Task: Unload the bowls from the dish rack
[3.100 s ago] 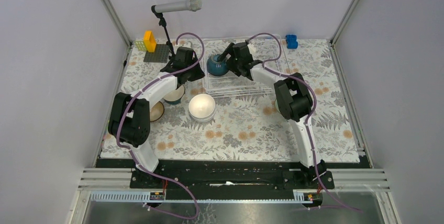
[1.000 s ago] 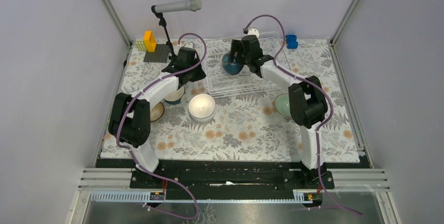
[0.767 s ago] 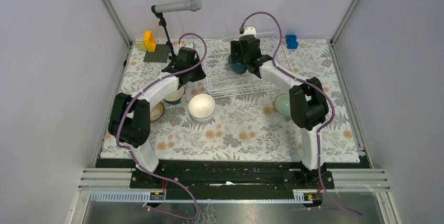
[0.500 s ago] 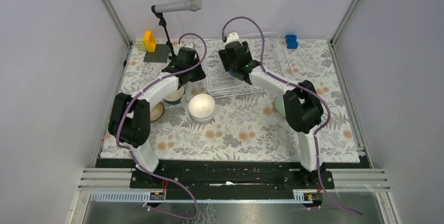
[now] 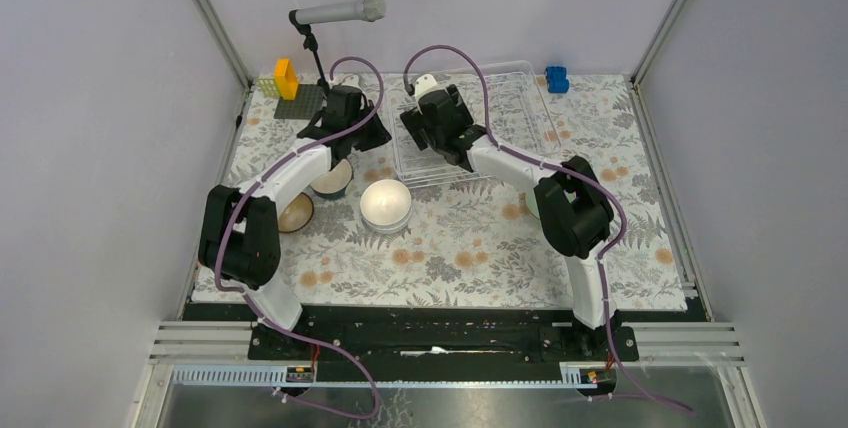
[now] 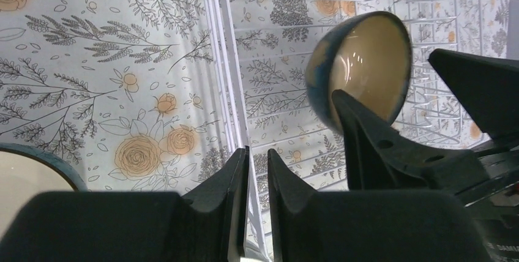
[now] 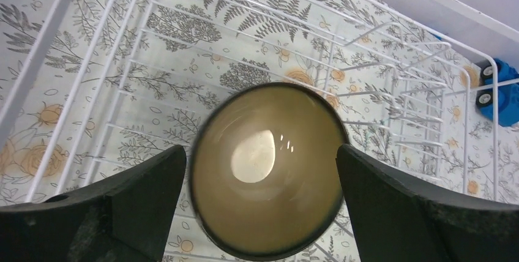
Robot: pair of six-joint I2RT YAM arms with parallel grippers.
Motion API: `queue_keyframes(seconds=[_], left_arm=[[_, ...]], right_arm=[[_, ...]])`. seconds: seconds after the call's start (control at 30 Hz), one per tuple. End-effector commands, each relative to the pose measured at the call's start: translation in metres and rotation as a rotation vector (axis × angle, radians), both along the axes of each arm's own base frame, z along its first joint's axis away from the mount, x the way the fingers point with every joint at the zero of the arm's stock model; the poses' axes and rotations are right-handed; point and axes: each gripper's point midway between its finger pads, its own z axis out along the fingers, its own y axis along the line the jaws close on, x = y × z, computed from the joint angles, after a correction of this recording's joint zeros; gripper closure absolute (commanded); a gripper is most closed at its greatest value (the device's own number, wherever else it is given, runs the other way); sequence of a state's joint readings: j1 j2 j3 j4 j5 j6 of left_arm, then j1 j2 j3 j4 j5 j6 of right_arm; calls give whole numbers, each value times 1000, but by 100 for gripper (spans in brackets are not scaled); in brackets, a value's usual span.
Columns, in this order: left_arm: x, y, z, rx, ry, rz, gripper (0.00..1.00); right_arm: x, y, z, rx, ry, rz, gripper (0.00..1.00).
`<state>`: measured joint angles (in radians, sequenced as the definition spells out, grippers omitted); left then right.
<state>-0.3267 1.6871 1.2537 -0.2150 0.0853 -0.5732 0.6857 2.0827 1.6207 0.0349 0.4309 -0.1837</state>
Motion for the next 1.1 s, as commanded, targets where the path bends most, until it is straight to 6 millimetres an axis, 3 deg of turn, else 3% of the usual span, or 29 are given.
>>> queue_keyframes(seconds=[0.0, 0.17, 0.43, 0.73, 1.07], left_arm=[[5, -3, 30, -53, -85, -11, 79], [4, -4, 31, -57, -83, -13, 78], [-1, -2, 37, -60, -97, -14, 76], [-9, 1, 54, -75, -136, -6, 71], [-28, -1, 66, -106, -167, 0, 66]], right_arm=[[-2, 13, 23, 62, -18, 70, 0], [-5, 19, 23, 88, 6, 91, 5], [-7, 17, 39, 198, 15, 52, 31], [10, -38, 42, 386, 89, -292, 32], [14, -59, 22, 376, 104, -464, 41]])
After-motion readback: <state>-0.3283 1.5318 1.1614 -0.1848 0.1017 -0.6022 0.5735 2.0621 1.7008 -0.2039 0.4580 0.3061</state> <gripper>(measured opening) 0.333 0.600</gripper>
